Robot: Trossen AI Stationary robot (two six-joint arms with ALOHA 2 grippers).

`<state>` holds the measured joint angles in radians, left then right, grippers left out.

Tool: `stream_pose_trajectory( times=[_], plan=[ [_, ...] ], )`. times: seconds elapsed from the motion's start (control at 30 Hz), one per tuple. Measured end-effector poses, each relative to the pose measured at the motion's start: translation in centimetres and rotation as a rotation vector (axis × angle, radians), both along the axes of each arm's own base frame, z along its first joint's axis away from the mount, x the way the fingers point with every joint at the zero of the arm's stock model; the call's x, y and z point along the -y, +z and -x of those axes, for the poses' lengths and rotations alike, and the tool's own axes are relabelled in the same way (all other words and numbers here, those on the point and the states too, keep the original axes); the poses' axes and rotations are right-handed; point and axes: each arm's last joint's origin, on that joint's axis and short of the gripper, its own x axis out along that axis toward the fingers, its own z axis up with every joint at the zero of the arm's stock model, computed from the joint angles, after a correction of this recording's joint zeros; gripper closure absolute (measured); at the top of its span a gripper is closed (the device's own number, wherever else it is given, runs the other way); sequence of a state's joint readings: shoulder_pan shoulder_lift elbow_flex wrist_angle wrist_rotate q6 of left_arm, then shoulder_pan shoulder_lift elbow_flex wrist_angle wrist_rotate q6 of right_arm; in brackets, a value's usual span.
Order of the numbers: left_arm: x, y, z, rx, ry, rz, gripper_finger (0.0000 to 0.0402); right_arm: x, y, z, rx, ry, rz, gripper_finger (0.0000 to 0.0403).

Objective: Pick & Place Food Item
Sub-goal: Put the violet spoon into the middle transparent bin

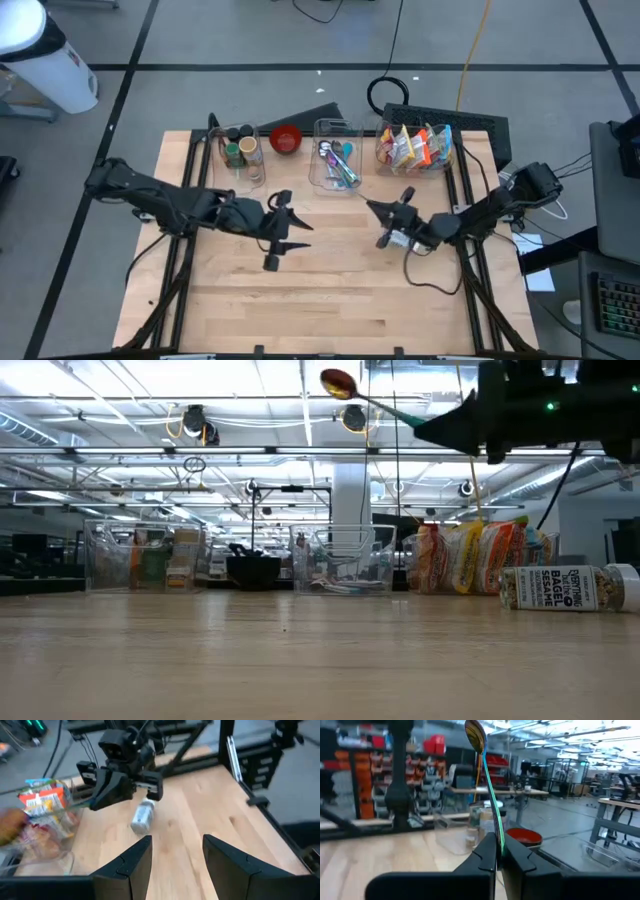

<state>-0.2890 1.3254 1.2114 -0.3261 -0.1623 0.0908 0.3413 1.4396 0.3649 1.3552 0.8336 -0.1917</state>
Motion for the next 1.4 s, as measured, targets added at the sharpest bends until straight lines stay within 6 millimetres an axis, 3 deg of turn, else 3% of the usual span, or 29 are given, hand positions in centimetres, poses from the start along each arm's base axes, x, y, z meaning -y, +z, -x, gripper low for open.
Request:
stream_pose_trajectory(
  times=[0.2,0.37,0.57,1.1,1.4],
  plan=[
    [-1.3,-4.4,-1.1,0.216,0.046,0.056,0.0218,0.5,-0.4,2.0,0.12,0.093,-0.028,0.0403],
    [-3.5,-6.7,-1.3,0.388,0.114,0.135,0.0218,0.2,-0.3,1.7,0.137,0.177,-0.022,0.0403],
    [-5.3,-8.8,-2.8,0.377,0.09,0.198,0.0218,-0.3,0.8,0.8,0.179,0.254,0.008,0.0403],
    [-6.4,-10.6,-5.8,0.603,0.055,0.202,0.0218,-0.7,1.0,0.4,0.183,0.335,0.004,0.0403],
    [-6.3,-8.9,-9.3,0.592,-0.037,0.223,0.0218,-0.7,0.9,0.4,0.177,0.336,-0.001,0.0403]
  ],
)
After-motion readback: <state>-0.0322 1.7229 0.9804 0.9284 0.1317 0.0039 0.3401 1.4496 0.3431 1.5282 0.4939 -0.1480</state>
